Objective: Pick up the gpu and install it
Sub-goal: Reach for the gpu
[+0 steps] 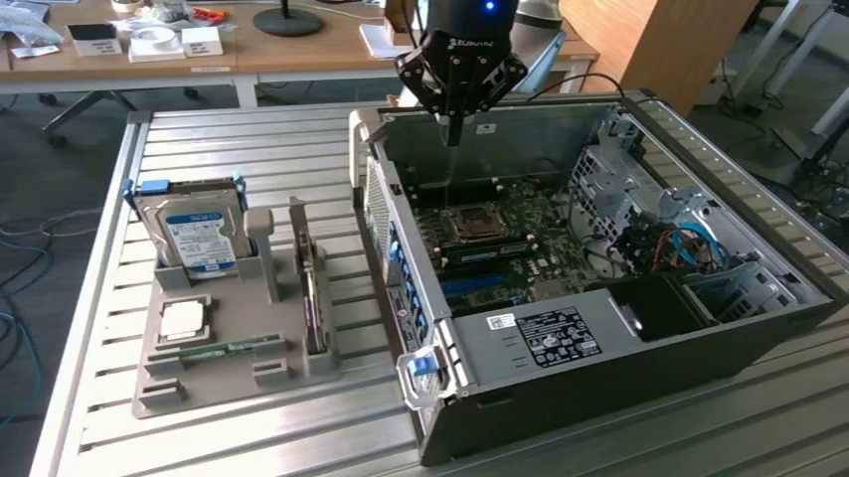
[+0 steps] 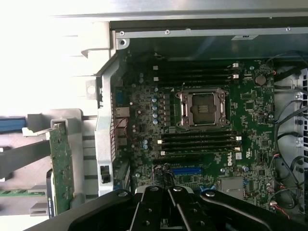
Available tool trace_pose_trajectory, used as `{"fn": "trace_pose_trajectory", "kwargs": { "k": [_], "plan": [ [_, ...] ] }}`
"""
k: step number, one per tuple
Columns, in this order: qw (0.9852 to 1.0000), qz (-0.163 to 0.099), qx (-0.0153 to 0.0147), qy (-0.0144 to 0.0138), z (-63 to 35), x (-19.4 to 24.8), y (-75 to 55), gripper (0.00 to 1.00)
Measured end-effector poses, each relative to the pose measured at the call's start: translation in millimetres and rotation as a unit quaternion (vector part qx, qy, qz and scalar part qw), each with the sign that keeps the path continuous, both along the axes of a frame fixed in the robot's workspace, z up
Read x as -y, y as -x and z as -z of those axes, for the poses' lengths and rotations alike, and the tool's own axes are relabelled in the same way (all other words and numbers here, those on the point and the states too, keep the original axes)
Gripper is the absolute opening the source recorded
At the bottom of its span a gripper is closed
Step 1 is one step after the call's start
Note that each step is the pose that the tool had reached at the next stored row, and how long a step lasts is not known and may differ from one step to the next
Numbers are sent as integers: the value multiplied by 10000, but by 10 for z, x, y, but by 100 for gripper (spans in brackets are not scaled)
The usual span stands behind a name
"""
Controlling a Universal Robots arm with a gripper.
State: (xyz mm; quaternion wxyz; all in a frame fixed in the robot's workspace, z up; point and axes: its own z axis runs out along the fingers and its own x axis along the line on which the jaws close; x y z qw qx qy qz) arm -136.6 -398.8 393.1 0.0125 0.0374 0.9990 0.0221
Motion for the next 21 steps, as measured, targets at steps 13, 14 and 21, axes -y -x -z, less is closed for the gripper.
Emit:
{"fn": "trace_pose_trajectory", "kwargs": {
  "k": [13, 14, 21],
  "plan": [
    [10000, 0, 0, 1, 0, 0, 79, 11],
    [10000, 0, 0, 0, 0, 0, 87, 11],
    [10000, 0, 0, 0, 1, -1, 173, 11]
  ]
}}
